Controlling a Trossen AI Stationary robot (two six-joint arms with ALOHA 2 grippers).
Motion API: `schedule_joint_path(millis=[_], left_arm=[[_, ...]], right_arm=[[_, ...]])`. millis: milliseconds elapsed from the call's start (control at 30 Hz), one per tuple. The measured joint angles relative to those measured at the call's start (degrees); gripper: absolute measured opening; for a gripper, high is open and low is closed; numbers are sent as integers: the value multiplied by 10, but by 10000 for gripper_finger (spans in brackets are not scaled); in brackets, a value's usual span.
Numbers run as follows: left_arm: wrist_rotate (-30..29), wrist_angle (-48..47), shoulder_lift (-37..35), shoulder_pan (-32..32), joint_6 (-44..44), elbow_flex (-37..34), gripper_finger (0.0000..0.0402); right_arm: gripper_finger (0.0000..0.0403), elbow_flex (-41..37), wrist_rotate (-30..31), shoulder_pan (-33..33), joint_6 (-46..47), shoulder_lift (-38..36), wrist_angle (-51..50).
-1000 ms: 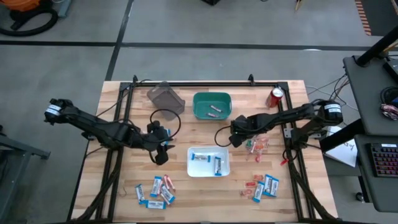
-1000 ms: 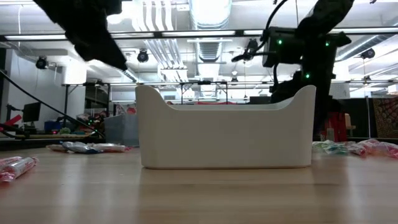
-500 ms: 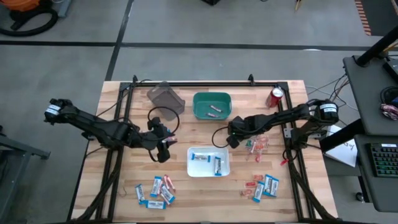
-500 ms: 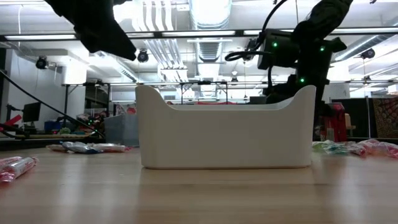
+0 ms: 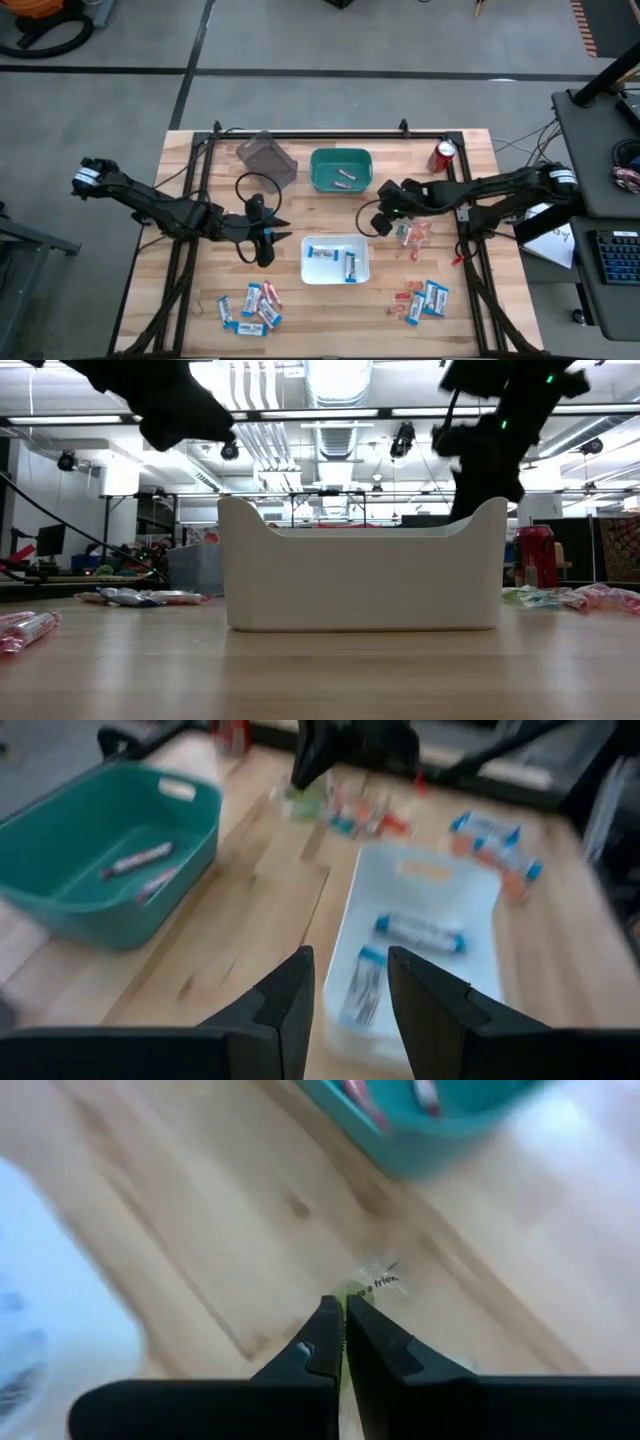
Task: Sort candy
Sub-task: Put the green gummy into the black bin
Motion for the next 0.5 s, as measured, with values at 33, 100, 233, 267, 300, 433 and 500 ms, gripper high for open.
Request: schedule_joint_path(millis=[33,100,233,267,300,433,500], left_arm=[[0,31,0,0,3,-10,112],[0,98,0,0,15,-33,112],[0,250,0,0,31,-86,119],[0,291,0,0,35,-100,123],[0,332,1,0,40,-115,129],[0,505,17,0,76,-165,158],[0,586,35,1,99,-179,175]], right_arm=[[8,-2,4,8,-9,-11,20],[8,-6,12,24,-30,-28,67],[8,-15,17,51,-102,-40,211],[8,-19,16,57,-122,-38,255],[8,-22,15,61,-144,-34,303],[8,-36,0,70,-234,4,500],[8,-37,-10,70,-283,37,589]])
